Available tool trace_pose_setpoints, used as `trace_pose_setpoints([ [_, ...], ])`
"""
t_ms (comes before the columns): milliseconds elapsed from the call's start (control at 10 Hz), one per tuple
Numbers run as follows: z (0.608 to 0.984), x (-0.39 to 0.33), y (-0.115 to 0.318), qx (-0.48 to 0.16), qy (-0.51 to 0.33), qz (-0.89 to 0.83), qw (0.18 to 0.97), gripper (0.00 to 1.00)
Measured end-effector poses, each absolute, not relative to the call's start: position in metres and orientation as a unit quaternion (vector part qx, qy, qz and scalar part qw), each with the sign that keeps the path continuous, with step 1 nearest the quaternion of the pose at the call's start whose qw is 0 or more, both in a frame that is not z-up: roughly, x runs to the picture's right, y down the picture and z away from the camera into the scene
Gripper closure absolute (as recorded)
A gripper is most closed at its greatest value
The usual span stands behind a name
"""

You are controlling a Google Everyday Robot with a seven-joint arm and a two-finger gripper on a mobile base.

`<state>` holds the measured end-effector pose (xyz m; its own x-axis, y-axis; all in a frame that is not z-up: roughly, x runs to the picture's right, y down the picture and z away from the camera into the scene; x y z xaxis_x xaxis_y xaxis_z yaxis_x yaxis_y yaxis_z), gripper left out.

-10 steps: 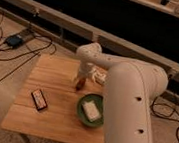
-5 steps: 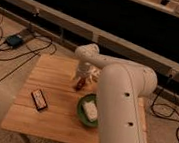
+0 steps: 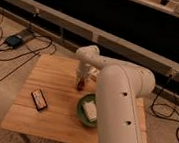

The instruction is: Place the pepper in the ceramic cup

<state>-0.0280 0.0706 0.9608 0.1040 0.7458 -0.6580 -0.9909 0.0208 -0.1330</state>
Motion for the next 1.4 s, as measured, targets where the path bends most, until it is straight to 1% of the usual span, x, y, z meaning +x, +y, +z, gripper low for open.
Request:
trace_pose_setpoints([
  [100,0.961,-0.027,0.072,-0.294,0.209,0.634,0.684,0.98],
  [200,0.959,-0.027,0.071,-0.295,0.208,0.632,0.686,1.0],
  [400,0.948,-0.025,0.06,-0.293,0.193,0.631,0.691,1.0],
  [700,0.915,-0.007,0.033,-0.287,0.161,0.64,0.694,1.0],
  [1100,0.871,0.037,0.008,-0.286,0.114,0.666,0.679,1.0],
  [1400,0.848,0.084,-0.012,-0.263,0.09,0.698,0.66,1.0],
])
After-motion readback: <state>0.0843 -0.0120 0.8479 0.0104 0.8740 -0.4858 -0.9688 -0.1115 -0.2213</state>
